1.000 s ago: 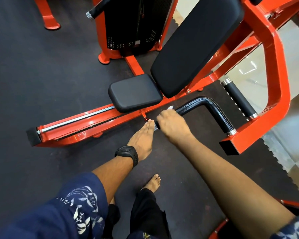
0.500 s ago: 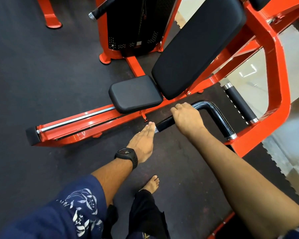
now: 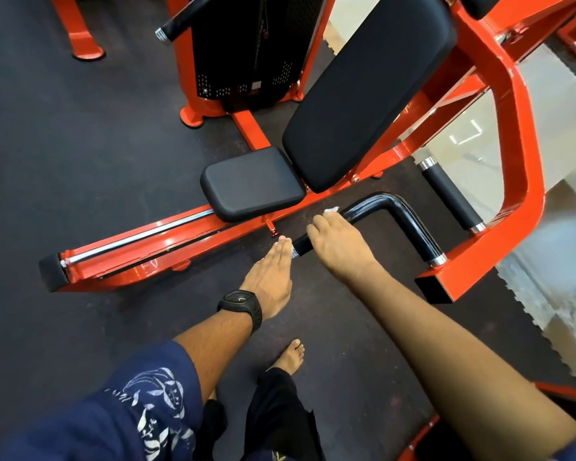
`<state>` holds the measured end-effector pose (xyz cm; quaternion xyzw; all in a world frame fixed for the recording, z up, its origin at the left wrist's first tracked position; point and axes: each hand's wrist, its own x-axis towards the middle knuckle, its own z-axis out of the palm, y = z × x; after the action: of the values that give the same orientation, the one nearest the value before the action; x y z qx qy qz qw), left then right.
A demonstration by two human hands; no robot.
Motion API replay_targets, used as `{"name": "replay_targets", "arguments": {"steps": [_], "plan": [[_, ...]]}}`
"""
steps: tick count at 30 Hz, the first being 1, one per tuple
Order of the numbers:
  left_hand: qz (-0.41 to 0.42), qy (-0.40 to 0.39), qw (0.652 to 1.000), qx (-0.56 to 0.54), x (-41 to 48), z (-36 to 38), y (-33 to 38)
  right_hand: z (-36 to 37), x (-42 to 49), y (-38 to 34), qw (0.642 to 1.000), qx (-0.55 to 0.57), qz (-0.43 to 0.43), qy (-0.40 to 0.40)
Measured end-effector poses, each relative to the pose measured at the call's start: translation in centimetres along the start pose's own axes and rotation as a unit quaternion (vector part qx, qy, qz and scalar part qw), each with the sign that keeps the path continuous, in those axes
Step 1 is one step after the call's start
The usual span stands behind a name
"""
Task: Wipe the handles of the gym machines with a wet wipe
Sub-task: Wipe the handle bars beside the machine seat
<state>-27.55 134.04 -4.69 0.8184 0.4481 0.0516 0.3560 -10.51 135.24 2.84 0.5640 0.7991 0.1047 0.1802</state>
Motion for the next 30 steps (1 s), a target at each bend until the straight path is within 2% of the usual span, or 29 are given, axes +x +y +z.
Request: {"name": "replay_targets", "arguments": {"steps": [5, 8, 9, 10, 11, 13, 16, 19, 22, 24, 27, 29, 30], "plan": [[0.001, -0.012, 1.0, 0.017, 0.2, 0.0, -0.5, -1.6, 2.3, 2.3, 0.994, -0.024, 0.07, -0.082], [-0.007, -0.005, 1.0, 0.003, 0.2, 0.0, -0.2, -1.4, 2.4, 0.1, 0.995, -0.029, -0.003, -0.091], [-0.007, -0.002, 1.0, 0.0, 0.2, -0.1, -0.1, -1.4, 2.1, 0.2, 0.997, -0.027, -0.014, -0.071], [-0.005, -0.001, 1.0, -0.001, 0.2, -0.2, -0.2, -1.1, 1.7, 1.2, 1.0, -0.02, -0.006, -0.012], [-0.001, -0.003, 1.0, -0.001, 0.2, -0.3, -0.3, -0.8, 1.3, 2.7, 0.998, -0.011, 0.029, 0.045], [0.005, -0.007, 1.0, -0.005, 0.2, -0.4, -0.4, -0.5, 0.3, 5.5, 0.984, 0.006, 0.138, 0.108], [0.001, -0.001, 1.0, -0.019, 0.1, -0.3, -0.1, 0.5, -0.7, 4.1, 0.965, 0.03, 0.217, 0.144], [0.0, 0.0, 1.0, -0.028, 0.1, 0.0, -0.1, 1.5, -0.9, -1.9, 0.951, 0.147, 0.219, 0.162], [0.003, -0.004, 1.0, -0.024, 0.2, 0.0, -0.4, 1.8, -0.6, -3.4, 0.933, 0.217, 0.232, 0.167], [0.008, -0.006, 1.0, -0.015, 0.2, -0.2, -0.4, 1.5, -0.7, -3.5, 0.896, 0.284, 0.299, 0.169], [0.007, -0.006, 1.0, -0.018, 0.0, -0.4, -0.3, 0.5, -1.2, -5.7, 0.797, 0.395, 0.417, 0.189], [0.006, -0.009, 1.0, -0.016, 0.0, -0.4, -0.3, 0.3, -1.2, -7.1, 0.709, 0.467, 0.482, 0.216], [0.007, -0.009, 1.0, -0.012, 0.1, -0.5, -0.3, 0.3, -0.9, -7.3, 0.646, 0.504, 0.523, 0.235]]}}
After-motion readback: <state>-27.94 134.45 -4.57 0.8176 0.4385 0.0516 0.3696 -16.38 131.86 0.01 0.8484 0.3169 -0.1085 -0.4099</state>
